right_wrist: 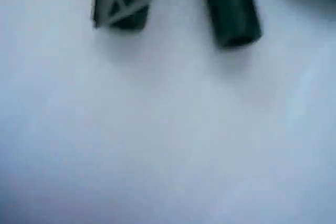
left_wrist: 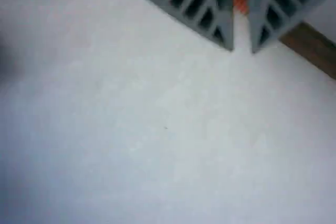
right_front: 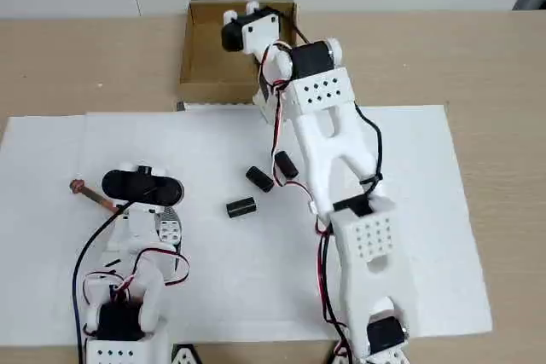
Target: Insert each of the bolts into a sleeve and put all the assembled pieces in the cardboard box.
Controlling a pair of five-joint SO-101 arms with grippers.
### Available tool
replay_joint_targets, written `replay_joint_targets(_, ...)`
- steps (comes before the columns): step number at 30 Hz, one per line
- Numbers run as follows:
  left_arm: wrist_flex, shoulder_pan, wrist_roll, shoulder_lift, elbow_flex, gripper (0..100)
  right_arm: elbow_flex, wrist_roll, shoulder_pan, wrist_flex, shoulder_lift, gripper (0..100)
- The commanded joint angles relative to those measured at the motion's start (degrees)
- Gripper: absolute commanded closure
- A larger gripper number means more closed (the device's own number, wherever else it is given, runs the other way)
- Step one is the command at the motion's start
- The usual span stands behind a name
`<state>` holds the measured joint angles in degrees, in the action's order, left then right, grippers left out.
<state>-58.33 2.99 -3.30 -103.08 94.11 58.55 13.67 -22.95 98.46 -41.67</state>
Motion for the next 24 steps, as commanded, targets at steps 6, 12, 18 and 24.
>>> replay_joint_targets(6,0.18,0.09,-0.35,-0.53,-0.31,99,-12.84,0.53,-1.19,0.22,7.16,85.3)
replay_joint_targets(12,0.18,0.09,-0.35,-0.53,-0.31,99,-16.97,0.18,-1.27,0.04,7.08,85.2)
replay_joint_targets(18,0.18,0.09,-0.35,-0.53,-0.31,99,-19.78,0.09,-2.77,-1.10,6.99,85.2)
replay_joint_targets(24,0.09,0.09,-0.35,-0.53,-0.31,99,-19.69,0.00,-4.09,-2.07,2.68,85.3)
